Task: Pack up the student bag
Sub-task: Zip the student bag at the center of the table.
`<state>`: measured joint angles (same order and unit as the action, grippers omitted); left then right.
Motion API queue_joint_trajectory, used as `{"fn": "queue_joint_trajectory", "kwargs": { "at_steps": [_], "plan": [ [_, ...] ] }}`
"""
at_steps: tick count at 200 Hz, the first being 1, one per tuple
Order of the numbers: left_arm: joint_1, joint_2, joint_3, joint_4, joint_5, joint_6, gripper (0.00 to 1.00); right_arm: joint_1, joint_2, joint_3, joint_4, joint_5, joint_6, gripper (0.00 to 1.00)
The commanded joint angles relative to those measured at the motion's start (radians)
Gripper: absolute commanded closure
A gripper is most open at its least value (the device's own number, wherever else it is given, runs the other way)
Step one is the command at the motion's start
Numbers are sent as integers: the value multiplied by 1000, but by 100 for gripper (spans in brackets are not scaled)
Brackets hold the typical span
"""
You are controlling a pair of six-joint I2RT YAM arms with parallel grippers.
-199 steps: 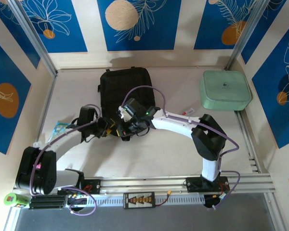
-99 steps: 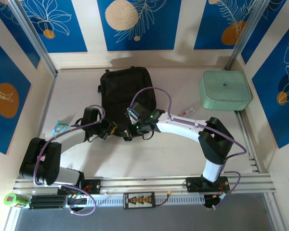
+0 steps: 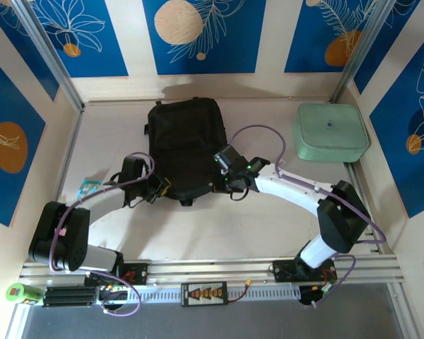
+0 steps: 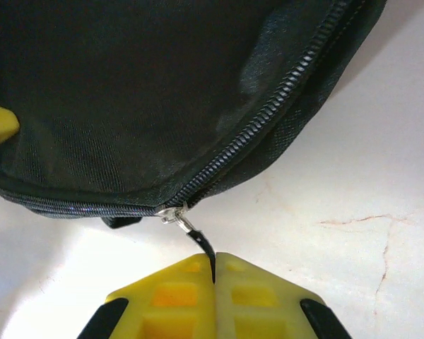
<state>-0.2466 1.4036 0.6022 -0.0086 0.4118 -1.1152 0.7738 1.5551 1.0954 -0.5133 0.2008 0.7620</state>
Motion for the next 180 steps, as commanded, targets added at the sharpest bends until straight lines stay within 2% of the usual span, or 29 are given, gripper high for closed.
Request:
{"fn": "queue_joint_trajectory", "kwargs": {
  "at_steps": [1, 49, 75, 87, 128, 150, 180],
  "plan": [
    [21, 44, 88, -46, -75, 101, 95, 6, -26, -16, -33, -23, 4, 100],
    [36, 249, 343, -114, -66, 296, 92, 79, 40, -14, 120, -274, -102, 100],
    [61, 311, 415, -86, -101, 317, 86, 96, 129, 61, 141, -326, -139, 100],
    [74, 302, 417, -79, -136, 302, 83, 96, 171, 104, 156, -335, -147, 100],
    [101, 186, 392, -182, -197, 292, 57, 91, 272, 248, 162, -308, -146, 100],
    [98, 100, 325, -207, -174, 264, 44, 94, 283, 283, 162, -316, -145, 100],
    [57, 24, 251, -169, -141, 166, 35, 97, 276, 287, 161, -322, -147, 100]
  ]
}}
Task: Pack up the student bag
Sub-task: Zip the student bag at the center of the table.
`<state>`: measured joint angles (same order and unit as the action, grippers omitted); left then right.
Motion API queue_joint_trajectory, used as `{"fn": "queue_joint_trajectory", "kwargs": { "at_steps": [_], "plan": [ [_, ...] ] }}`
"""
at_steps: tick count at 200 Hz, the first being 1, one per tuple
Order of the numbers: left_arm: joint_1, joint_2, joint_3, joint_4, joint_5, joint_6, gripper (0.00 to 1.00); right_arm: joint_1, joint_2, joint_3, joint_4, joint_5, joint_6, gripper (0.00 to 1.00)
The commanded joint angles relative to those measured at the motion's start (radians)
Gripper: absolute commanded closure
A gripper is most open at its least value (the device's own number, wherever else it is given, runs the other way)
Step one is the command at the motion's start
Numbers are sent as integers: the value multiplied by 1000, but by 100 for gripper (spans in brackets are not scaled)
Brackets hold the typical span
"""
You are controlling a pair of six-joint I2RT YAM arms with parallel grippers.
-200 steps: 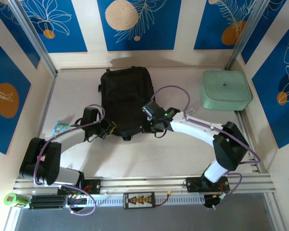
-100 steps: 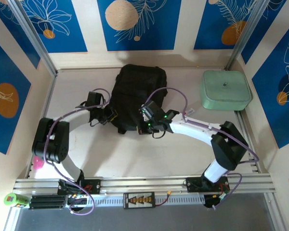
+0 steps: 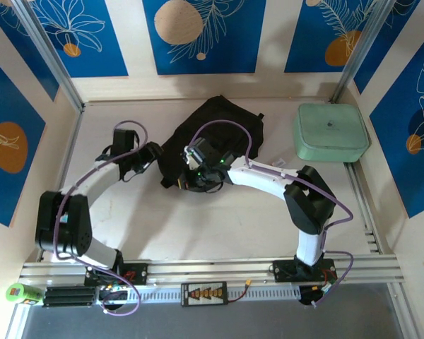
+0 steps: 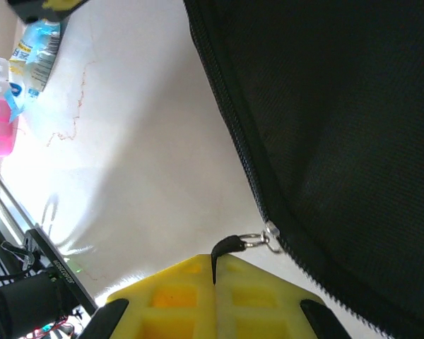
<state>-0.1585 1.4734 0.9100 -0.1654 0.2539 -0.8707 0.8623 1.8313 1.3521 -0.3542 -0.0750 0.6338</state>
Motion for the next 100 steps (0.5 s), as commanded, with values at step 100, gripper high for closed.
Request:
{"fn": "queue_joint_trajectory", "kwargs": {
  "at_steps": [100],
  "plan": [
    [-128, 33, -79, 67, -7, -145, 51, 14, -45, -18, -17, -26, 3, 100]
  ]
}}
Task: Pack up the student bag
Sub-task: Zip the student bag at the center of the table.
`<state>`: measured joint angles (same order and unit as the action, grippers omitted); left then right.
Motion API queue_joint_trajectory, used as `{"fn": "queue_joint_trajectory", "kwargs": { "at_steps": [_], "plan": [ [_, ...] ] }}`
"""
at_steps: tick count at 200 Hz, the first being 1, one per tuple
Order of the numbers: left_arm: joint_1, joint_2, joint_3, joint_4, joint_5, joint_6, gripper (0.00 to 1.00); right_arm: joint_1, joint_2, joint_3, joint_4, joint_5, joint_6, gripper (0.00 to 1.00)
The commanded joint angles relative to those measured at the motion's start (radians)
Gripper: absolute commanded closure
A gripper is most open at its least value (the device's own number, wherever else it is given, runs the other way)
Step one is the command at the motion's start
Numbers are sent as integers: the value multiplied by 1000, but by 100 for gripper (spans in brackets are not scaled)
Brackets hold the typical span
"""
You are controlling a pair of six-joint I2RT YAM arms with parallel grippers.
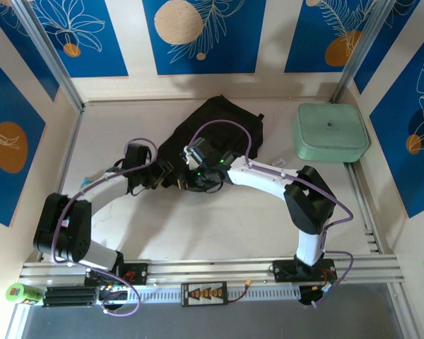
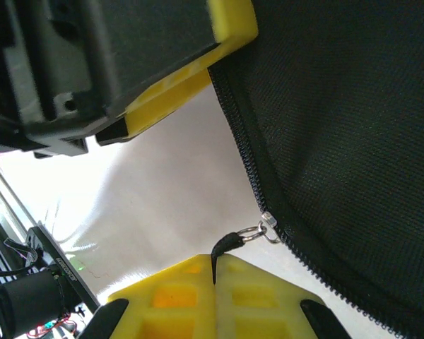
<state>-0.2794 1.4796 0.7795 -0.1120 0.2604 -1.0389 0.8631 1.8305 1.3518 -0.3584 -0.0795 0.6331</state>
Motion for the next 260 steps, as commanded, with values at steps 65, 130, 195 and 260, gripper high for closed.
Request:
{"fn": "queue_joint_trajectory", "kwargs": {
  "at_steps": [65, 130, 195, 260],
  "plan": [
    [-8, 94, 99, -6, -62, 73, 87, 5, -131, -101, -87, 91, 27, 100],
    [1, 99, 111, -59, -90, 126, 98, -88, -190, -166, -190, 194, 46, 100],
    [0, 79, 105, -126, -73, 214, 100, -165, -188, -113, -297, 312, 52, 100],
    [0, 58, 75, -154, -46, 261, 100, -252, -153, -63, -355, 360, 93, 100]
  ]
}}
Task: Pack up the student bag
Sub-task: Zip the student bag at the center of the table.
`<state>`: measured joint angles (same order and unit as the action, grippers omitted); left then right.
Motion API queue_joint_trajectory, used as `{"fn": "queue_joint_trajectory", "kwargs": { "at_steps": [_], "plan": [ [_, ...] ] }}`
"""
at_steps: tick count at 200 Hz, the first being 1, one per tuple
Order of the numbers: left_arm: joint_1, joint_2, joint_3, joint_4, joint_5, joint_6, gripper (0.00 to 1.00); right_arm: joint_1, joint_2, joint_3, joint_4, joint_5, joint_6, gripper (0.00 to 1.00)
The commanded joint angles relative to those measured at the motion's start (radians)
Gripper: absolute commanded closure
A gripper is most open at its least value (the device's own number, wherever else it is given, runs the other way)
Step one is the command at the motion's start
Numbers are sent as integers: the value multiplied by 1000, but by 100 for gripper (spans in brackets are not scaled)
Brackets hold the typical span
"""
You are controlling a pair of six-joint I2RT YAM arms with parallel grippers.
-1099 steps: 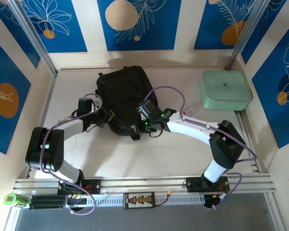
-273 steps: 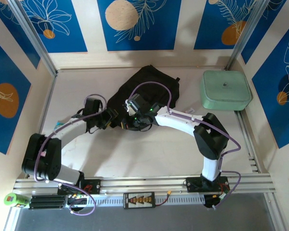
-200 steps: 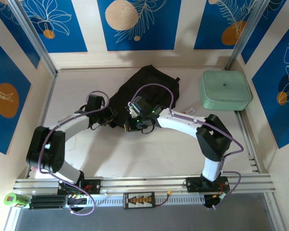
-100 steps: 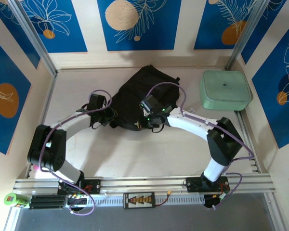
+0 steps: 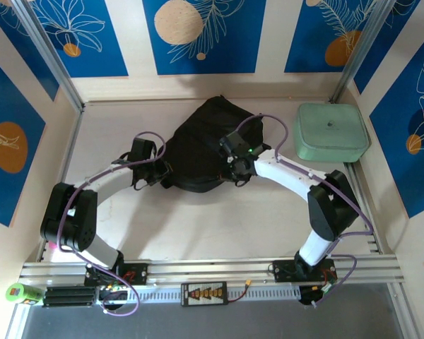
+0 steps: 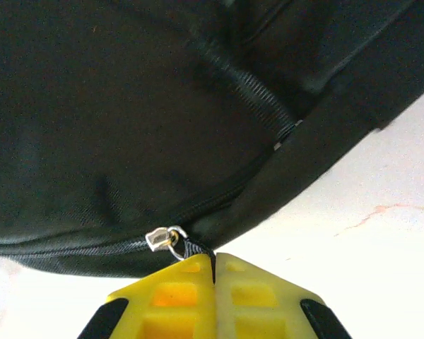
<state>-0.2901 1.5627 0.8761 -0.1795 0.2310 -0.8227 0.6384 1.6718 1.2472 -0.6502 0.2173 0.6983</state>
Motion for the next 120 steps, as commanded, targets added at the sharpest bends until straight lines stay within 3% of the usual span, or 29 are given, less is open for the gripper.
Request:
{"fn": "queue_joint_trajectory", "kwargs": {
  "at_steps": [1, 71, 120],
  "plan": [
    [11, -25, -22, -86, -17, 45, 100, -28, 6, 43, -65, 65, 28, 100],
    [-8, -72, -64, -96, 19, 46, 100, -68, 42, 74, -79, 62, 68, 100],
    [-71, -276, -180, -271, -7, 9, 100, -69, 8, 14, -40, -18, 29, 100]
  ]
}}
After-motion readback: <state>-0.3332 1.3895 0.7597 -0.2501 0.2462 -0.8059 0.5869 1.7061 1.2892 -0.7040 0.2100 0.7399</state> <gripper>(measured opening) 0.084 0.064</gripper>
